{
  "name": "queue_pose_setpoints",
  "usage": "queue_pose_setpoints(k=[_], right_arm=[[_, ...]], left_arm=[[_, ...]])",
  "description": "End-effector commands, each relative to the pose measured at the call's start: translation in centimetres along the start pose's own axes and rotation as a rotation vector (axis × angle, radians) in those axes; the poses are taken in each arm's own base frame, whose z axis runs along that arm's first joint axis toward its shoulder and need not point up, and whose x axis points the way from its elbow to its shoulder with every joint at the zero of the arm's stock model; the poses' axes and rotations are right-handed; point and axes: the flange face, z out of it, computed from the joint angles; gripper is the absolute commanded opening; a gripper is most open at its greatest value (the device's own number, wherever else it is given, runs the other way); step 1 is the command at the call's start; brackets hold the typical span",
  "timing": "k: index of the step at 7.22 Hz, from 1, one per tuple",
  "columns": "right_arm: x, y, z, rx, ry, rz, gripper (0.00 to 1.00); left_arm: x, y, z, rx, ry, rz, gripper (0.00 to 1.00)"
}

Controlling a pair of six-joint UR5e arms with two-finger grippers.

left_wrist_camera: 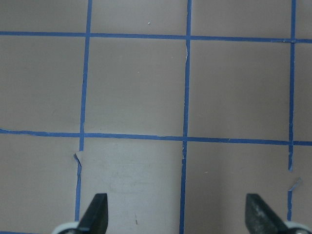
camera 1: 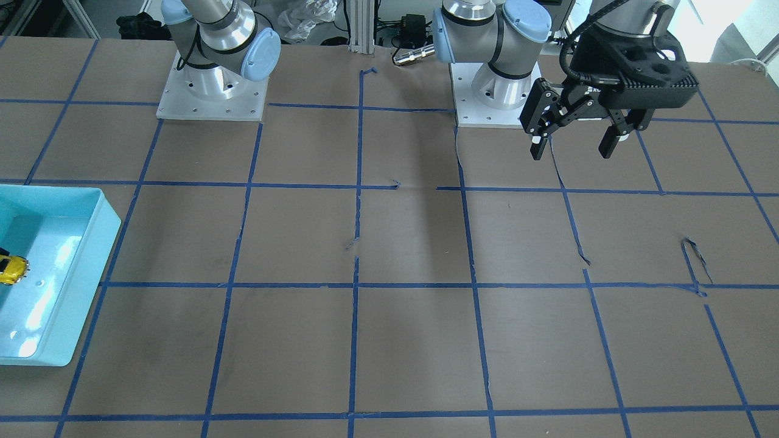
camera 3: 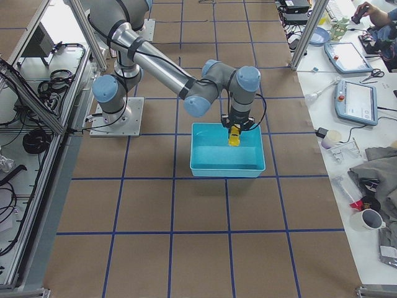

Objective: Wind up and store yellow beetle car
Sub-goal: 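Carry the car with the right gripper into the light-blue bin, then lower the car into the bin and open the right gripper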

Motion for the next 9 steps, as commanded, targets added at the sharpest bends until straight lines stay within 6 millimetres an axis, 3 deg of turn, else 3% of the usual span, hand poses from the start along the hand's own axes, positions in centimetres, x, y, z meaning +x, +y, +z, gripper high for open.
queue_pose_setpoints(k=[1,3,7,8,9], right_arm=[[-0.9,1.3,4.8,0.004,-0.01,-0.002,0.09],[-2.7,0.6,8.4,-0.001,-0.021,-0.011,0.1],[-3.1,0.4,10.0,0.015,-0.043,-0.025,0.18],[-3.0,0.5,9.9,0.01,-0.035,-0.025,0.25],[-2.9,0.6,9.7,-0.003,-0.021,-0.024,0.59]], left_arm=[[0.0,0.0,0.0,0.0,0.001,0.0,1.0],[0.1,0.1,-0.1,0.002,0.002,0.003,1.0],[0.1,0.1,-0.1,0.002,0.002,0.004,1.0],[0.2,0.1,-0.1,0.002,0.002,0.006,1.0],[0.2,0.1,-0.1,0.002,0.004,0.006,1.0]])
